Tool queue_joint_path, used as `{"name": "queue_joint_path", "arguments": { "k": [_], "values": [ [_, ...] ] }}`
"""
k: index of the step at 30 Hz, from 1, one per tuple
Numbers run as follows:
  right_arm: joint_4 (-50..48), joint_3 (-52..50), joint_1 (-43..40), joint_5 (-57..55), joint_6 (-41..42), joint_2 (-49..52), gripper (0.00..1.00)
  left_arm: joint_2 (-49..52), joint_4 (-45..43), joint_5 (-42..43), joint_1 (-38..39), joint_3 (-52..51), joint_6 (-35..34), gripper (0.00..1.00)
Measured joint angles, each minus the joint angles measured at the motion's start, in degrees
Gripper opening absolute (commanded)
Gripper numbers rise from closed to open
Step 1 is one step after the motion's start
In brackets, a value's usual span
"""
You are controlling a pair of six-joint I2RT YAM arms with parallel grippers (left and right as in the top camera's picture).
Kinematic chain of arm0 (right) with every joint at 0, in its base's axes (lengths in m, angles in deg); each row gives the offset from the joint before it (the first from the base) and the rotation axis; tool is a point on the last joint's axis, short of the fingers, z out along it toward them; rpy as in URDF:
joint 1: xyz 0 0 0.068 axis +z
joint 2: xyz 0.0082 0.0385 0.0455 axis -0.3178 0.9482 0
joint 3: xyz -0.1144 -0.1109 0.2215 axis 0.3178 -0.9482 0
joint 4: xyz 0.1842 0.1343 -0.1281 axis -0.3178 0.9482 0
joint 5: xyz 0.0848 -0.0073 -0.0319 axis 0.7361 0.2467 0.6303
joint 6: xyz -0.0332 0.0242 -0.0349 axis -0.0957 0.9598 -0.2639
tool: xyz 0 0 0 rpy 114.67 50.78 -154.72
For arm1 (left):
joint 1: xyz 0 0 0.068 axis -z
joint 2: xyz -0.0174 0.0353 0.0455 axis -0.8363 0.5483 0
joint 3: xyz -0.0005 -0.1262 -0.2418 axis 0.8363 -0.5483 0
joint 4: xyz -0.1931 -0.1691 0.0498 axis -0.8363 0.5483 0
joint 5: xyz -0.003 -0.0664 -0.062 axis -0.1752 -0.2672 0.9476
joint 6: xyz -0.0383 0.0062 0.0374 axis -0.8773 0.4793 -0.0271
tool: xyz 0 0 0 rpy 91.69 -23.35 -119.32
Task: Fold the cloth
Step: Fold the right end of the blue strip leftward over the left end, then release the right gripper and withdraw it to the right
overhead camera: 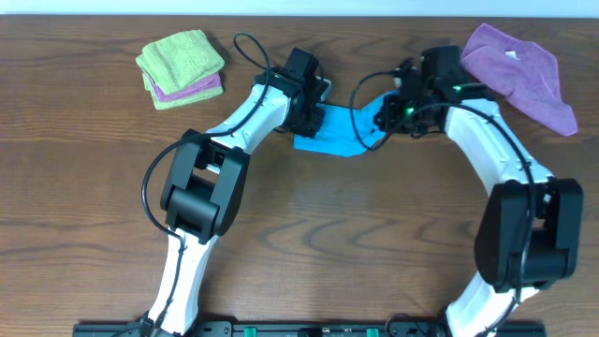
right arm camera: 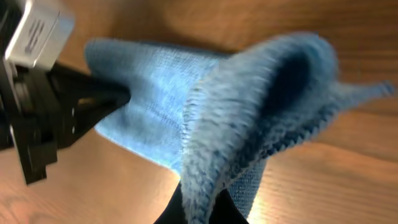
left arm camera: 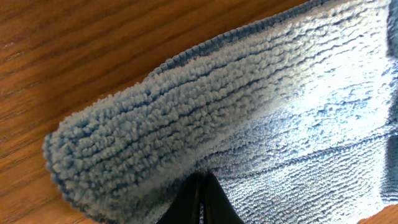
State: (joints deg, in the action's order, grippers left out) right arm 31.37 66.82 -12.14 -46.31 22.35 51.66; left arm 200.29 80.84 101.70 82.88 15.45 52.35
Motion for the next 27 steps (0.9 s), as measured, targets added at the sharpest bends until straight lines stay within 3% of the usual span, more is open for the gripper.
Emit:
{"name": "queue_joint_path", "arguments": {
  "k": [18, 27],
  "values": [
    [0.9, 0.0, 5.1, -1.4, -3.5, 0.0, 0.01, -0.2, 0.2, 1.3, -1.0, 0.2, -2.0, 0.06],
    [0.0, 0.0, 5.2, -1.4, -3.5, 0.0, 0.01, -8.7, 1.9, 3.3, -3.8, 0.3, -2.8, 0.06]
  ]
}}
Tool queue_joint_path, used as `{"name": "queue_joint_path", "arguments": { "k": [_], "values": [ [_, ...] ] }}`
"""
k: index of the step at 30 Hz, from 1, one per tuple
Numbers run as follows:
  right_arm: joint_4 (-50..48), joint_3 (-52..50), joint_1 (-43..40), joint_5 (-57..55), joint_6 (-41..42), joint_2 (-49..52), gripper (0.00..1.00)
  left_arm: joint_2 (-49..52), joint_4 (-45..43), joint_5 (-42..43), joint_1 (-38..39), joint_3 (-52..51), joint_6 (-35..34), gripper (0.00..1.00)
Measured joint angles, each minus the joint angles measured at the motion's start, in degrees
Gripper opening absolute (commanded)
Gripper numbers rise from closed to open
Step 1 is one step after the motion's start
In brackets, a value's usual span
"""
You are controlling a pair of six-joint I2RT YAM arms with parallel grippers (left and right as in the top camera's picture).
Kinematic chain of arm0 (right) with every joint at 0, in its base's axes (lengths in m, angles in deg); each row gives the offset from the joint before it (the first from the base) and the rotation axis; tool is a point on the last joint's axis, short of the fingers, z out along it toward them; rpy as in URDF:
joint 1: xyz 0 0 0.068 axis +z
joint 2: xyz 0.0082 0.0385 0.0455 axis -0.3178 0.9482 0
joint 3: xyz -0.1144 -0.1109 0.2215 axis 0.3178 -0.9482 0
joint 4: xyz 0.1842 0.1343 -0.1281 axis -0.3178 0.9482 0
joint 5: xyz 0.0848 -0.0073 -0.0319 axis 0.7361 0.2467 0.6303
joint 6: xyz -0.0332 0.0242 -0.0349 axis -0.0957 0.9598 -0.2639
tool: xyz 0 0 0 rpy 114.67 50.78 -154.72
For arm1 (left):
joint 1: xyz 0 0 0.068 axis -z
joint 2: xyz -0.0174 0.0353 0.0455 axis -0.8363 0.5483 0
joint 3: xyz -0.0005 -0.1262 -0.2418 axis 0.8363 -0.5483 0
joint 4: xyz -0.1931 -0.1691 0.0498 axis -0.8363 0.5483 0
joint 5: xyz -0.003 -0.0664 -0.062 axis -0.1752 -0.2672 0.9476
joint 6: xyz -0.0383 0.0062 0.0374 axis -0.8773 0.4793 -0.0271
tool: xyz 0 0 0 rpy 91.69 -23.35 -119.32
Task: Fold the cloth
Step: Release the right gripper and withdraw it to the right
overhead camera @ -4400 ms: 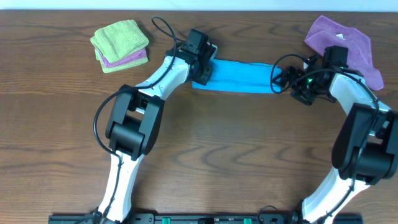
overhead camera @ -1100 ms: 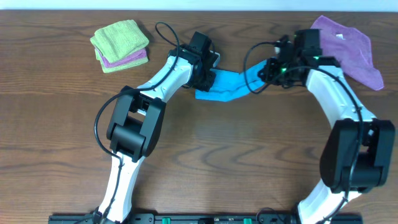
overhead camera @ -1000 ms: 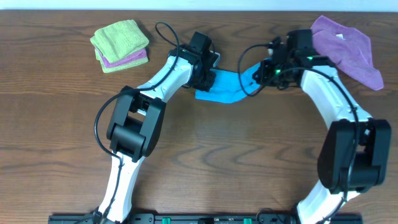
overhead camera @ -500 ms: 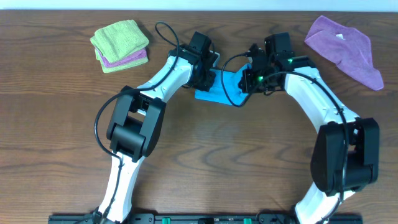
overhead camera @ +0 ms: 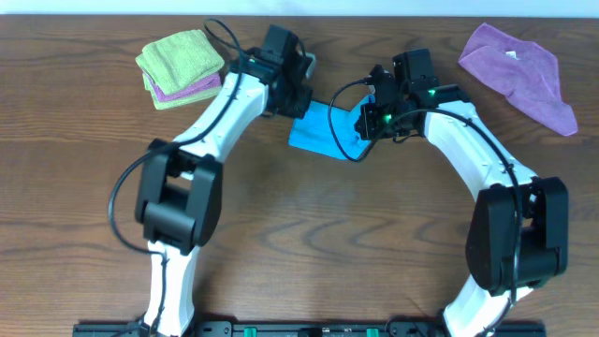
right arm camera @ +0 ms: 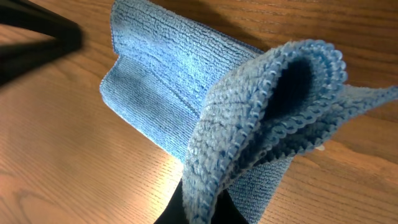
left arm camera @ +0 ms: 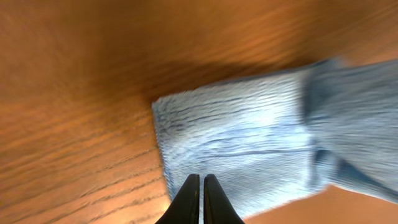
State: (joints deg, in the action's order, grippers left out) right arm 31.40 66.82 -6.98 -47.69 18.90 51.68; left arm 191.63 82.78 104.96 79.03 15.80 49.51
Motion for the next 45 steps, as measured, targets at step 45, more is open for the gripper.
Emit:
{"name": "queue_joint_path", "arguments": {
  "k": [45],
  "values": [
    [-16.2, 0.0, 9.0, -4.3, 4.0, 8.2, 0.01, -14.5, 11.8, 15.0, -16.0, 0.8, 3.5, 0.06]
  ]
}}
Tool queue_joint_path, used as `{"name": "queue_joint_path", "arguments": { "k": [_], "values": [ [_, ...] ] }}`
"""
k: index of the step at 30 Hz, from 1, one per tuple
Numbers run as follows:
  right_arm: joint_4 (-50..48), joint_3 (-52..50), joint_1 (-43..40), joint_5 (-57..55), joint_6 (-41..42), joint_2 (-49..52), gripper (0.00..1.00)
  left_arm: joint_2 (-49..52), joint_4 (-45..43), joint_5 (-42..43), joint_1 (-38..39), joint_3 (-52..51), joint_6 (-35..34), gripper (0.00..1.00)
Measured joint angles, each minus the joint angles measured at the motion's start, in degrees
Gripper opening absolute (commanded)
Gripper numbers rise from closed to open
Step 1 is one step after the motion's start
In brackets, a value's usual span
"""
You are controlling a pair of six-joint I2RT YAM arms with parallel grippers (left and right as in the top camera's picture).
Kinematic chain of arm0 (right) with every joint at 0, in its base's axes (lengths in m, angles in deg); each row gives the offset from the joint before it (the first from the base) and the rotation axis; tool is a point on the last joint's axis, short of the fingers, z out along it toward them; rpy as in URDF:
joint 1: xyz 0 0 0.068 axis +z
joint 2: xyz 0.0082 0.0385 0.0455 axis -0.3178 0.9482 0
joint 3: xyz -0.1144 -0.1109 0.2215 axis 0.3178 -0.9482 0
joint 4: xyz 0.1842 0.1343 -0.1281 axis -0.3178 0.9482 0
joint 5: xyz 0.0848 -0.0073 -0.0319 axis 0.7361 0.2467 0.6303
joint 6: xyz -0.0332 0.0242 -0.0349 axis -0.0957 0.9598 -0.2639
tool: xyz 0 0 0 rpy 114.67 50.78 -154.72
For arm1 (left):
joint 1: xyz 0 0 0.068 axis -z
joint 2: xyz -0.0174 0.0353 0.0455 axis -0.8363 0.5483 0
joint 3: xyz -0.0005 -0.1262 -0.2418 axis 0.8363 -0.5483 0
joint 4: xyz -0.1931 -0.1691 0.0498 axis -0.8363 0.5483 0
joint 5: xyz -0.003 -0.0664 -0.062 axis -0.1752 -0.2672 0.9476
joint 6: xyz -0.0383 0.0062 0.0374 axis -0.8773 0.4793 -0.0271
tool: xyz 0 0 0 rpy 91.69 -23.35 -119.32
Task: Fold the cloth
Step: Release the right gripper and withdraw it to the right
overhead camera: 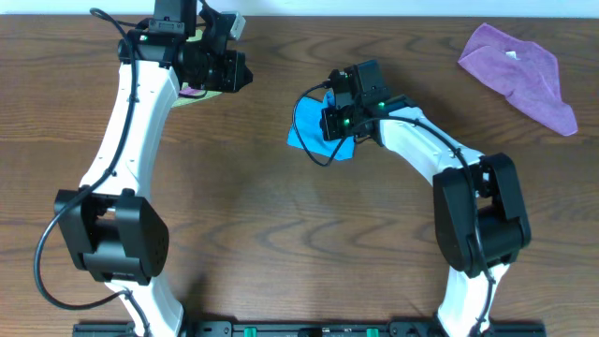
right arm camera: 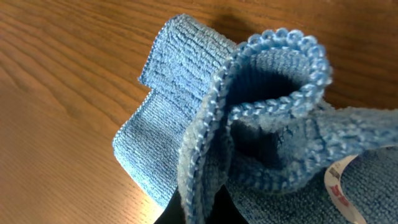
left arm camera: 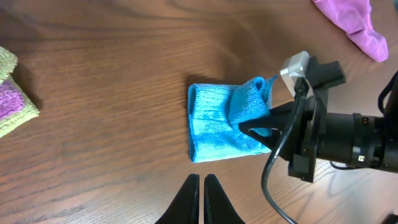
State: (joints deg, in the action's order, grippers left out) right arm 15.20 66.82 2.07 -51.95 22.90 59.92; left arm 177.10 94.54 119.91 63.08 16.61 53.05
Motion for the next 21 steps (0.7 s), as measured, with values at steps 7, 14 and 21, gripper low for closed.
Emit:
{"name": "queue_joint_path", "arguments": {
  "k": [7, 14, 21],
  "values": [
    [-0.1, 0.0, 0.7, 1.0, 2.6, 1.0, 0.92, 0.0, -0.3, 0.4, 0.0, 0.0, 0.0, 0.06],
    [0.4, 0.3, 2.3, 5.1, 4.9, 1.0, 0.99, 0.0, -0.7, 0.7, 0.0, 0.0, 1.1, 0.06],
    [5.8, 6.5, 2.3, 6.0, 5.5, 0.7, 0.99, 0.0, -1.3, 0.1, 0.0, 0.0, 2.4, 0.06]
  ]
}}
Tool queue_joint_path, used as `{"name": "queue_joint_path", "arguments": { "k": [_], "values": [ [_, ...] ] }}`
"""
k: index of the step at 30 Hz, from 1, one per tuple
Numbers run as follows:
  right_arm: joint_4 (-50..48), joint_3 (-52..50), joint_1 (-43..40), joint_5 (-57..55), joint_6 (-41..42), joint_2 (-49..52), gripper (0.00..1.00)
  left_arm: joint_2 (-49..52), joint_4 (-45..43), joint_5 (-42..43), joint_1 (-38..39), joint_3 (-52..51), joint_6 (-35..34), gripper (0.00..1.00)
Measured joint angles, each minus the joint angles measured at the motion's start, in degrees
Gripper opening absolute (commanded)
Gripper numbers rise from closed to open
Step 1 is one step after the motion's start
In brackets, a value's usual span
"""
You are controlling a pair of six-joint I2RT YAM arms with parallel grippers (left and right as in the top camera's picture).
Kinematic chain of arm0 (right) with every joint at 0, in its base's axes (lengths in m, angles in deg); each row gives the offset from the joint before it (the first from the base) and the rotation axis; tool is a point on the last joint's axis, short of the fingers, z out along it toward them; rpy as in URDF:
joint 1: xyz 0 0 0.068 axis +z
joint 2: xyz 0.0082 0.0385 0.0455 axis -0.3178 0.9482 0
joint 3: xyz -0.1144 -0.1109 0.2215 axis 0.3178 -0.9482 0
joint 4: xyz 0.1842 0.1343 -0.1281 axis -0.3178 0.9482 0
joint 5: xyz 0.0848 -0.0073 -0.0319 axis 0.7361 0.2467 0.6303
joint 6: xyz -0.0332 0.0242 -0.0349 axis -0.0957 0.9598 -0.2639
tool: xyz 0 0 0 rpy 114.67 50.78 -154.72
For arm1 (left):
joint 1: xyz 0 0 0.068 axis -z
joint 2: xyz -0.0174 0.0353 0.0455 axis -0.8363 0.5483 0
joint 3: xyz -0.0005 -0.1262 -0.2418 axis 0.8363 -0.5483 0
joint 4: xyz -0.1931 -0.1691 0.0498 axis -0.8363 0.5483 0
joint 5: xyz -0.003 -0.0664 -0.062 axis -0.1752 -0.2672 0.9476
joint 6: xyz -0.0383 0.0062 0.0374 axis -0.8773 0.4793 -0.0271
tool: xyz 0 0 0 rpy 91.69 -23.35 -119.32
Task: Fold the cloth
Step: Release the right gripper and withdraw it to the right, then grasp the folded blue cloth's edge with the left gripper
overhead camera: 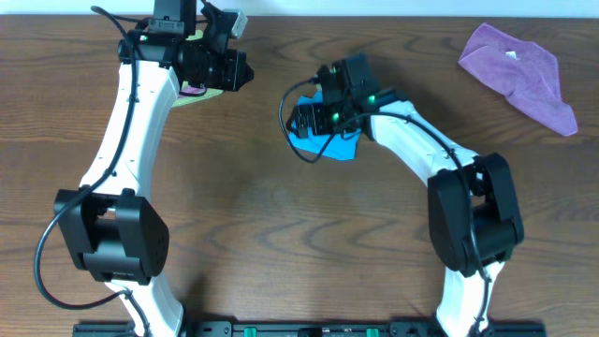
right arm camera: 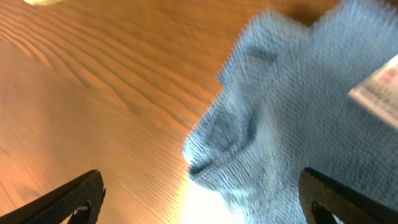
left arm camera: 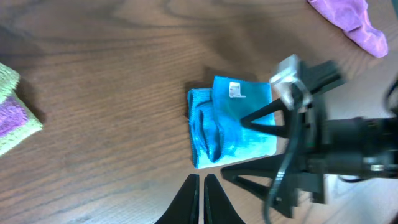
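The blue cloth (overhead camera: 343, 146) lies folded on the wooden table, its white tag (left arm camera: 235, 89) facing up; in the left wrist view the blue cloth (left arm camera: 230, 124) shows a rumpled left edge. My right gripper (overhead camera: 307, 118) hovers open over the cloth's left side. In its own view the right gripper (right arm camera: 202, 199) has its fingers wide apart, with the cloth (right arm camera: 305, 118) below and nothing held. My left gripper (overhead camera: 239, 73) is raised at the back left, and seen from the wrist the left gripper (left arm camera: 200, 194) is shut and empty.
A crumpled purple cloth (overhead camera: 517, 65) lies at the back right. A stack of folded green and purple cloths (left arm camera: 9, 106) sits at the back left, largely under my left arm in the overhead view. Bare wood spreads toward the front.
My right gripper has opened and let go of the cloth's raised fold, and it now sits a little further left. The cloth lies flatter with its tag up. The left arm has not moved.
Both grippers were shut on the blue cloth's ends at the back middle. Then the left gripper was off the cloth while the right held a fold over it. The left arm then stood at the back left, and now the right has released the fold.
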State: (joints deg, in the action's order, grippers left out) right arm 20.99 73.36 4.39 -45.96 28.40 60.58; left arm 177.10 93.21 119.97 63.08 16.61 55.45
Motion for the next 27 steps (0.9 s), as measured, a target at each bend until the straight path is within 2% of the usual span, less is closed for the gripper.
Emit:
{"name": "queue_joint_path", "arguments": {
  "k": [11, 13, 15, 18, 27],
  "values": [
    [12.7, 6.2, -0.5, -9.9, -0.5, -9.8, 0.99, 0.0, -0.3, -1.9, 0.0, 0.0, 0.4, 0.06],
    [15.7, 6.2, -1.2, -13.7, -0.5, -11.1, 0.99, 0.0, -0.2, -2.1, 0.0, -0.4, 0.7, 0.21],
    [18.7, 6.1, -2.1, -17.7, -0.5, -12.4, 0.99, 0.0, 0.0, -2.2, 0.3, -1.5, 0.9, 0.64],
    [22.3, 6.1, -3.8, -22.3, -0.7, -14.5, 0.99, 0.0, -0.6, -2.2, 1.2, -4.1, 0.9, 0.95],
    [32.3, 6.2, -11.1, -28.6, -1.2, -22.7, 0.99, 0.0, -5.0, 3.8, 7.3, -13.1, 1.1, 0.95]
  ]
}}
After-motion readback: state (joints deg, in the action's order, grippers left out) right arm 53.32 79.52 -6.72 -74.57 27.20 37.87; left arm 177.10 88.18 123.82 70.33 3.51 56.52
